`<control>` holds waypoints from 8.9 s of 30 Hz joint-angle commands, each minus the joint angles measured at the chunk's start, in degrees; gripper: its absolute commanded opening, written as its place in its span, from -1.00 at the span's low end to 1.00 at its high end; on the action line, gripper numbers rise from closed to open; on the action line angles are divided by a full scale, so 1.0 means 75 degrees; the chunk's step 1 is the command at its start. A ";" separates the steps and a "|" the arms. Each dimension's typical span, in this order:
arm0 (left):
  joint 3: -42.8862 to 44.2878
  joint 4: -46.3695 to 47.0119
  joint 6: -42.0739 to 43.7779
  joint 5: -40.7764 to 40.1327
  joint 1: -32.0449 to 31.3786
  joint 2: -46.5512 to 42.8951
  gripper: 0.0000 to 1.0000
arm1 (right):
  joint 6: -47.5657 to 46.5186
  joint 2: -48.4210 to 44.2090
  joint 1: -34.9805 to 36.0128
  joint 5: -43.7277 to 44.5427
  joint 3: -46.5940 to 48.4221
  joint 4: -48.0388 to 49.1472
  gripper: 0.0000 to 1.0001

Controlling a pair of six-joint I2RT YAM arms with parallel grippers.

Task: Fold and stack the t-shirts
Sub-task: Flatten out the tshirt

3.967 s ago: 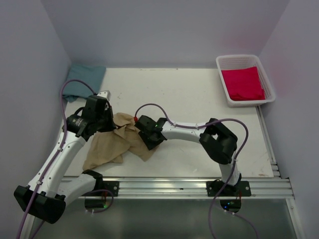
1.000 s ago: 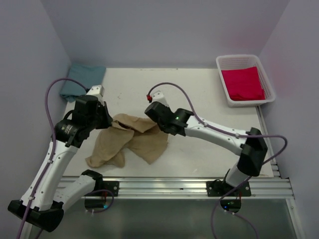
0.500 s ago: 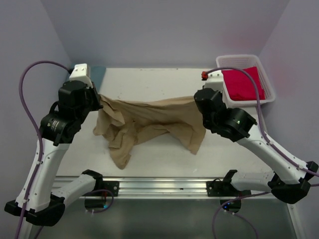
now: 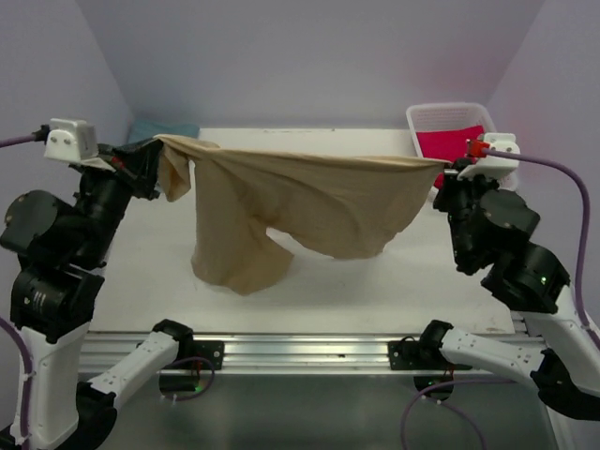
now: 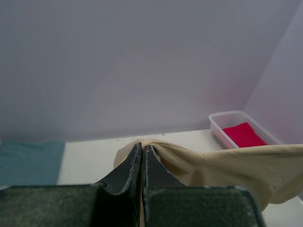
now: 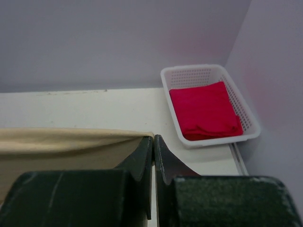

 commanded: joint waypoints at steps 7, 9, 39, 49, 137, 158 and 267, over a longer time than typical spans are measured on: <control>0.1784 0.1351 0.0238 0.2151 0.0561 0.0119 -1.00 | -0.2597 -0.0464 -0.0027 -0.1200 0.0834 0.2018 -1.00; 0.2019 0.1421 0.0191 0.2654 0.0877 0.0295 -1.00 | -0.2680 -0.0145 -0.0028 -0.1316 0.1327 0.1793 -1.00; 0.3523 0.3106 0.5183 -0.1131 -0.3105 0.3277 -1.00 | -0.4896 0.1956 -0.0450 -0.2557 0.1845 0.5248 -1.00; 0.0309 0.5194 0.4434 0.0489 -0.3399 0.0146 -1.00 | -0.5610 -0.0752 -0.0145 -0.4680 -0.0837 0.8060 -1.00; -0.4865 0.4858 0.0640 -0.0507 0.1370 0.2428 -1.00 | -0.0514 0.4307 -0.4153 -0.3637 -0.0064 0.1350 -1.00; -0.5233 -0.1506 -0.2433 0.0813 -0.0340 0.0649 -1.00 | 0.1503 0.3676 -0.2606 -0.4246 -0.1989 -0.2085 -1.00; 0.0217 0.7639 -0.4179 0.5550 0.1979 1.1538 -0.68 | 0.2394 1.2374 -0.6016 -0.5641 0.5702 -0.1292 -1.00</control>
